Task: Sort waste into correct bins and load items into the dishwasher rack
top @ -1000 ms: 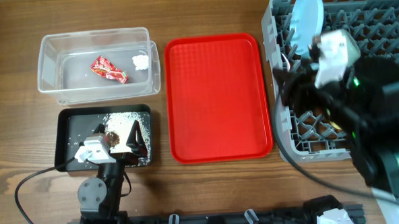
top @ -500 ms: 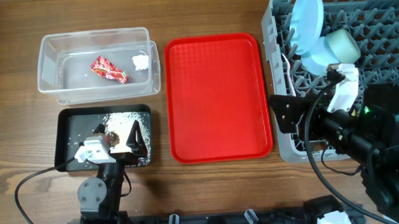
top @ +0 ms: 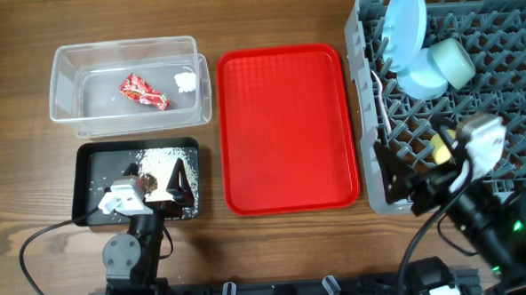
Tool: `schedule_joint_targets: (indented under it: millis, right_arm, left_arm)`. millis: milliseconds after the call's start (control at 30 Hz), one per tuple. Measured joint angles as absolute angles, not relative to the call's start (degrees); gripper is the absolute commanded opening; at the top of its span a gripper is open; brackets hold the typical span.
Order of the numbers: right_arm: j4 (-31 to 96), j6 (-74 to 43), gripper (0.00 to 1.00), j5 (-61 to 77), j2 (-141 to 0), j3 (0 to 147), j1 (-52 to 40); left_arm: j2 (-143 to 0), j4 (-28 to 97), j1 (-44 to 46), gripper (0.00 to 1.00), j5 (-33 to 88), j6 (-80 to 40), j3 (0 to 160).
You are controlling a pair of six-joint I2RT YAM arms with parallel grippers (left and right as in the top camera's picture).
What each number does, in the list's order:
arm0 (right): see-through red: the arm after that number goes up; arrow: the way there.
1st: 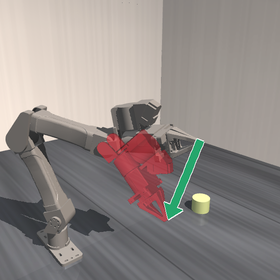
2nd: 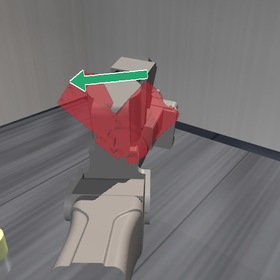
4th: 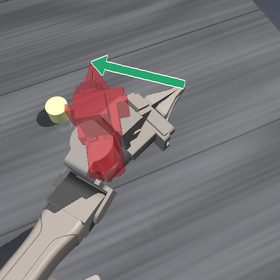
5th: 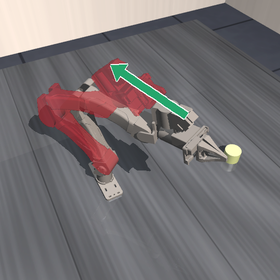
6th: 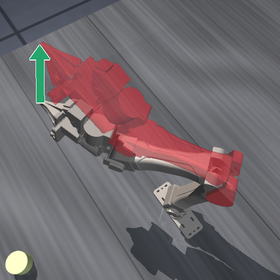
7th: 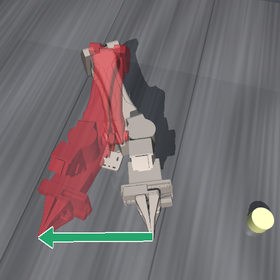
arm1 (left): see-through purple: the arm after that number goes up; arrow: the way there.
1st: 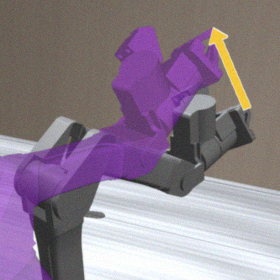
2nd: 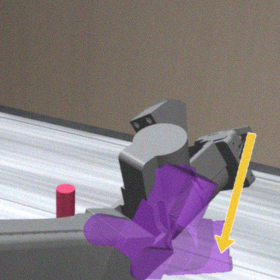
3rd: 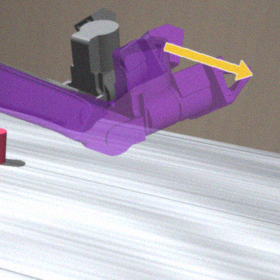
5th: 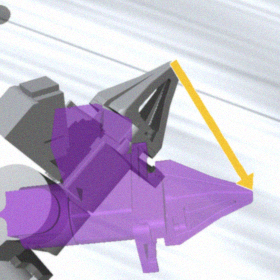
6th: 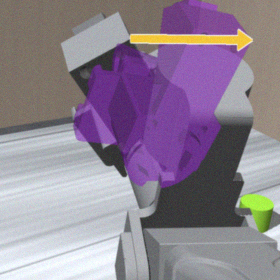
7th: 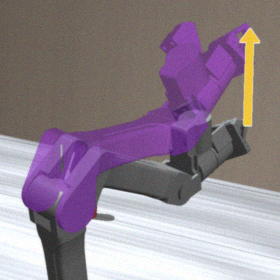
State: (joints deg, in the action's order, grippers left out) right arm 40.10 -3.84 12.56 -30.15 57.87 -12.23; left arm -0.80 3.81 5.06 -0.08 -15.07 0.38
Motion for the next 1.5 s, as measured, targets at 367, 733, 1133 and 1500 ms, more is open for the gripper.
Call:
schedule_joint_targets:
  millis: [367,733,1133,1500]
  right_arm:
    - [25.10,0.36,1.00,12.32,-7.11,23.99,-12.21]
    - [11.38,0.38,1.00,12.14,-1.19,6.42,-12.21]
    - [-0.99,0.38,1.00,14.11,-0.99,0.73,-1.15]
    - [-1.15,0.38,1.00,14.17,-0.99,0.56,0.05]
  left_arm:
    - [-0.80,3.84,5.06,1.00,-0.05,-15.07,0.38]
    - [-0.80,3.81,5.06,1.00,-0.05,-15.07,0.38]
    - [-0.80,3.81,5.06,1.00,-0.05,-15.07,0.38]
    - [-0.80,3.81,5.06,1.00,-0.08,-15.07,0.38]
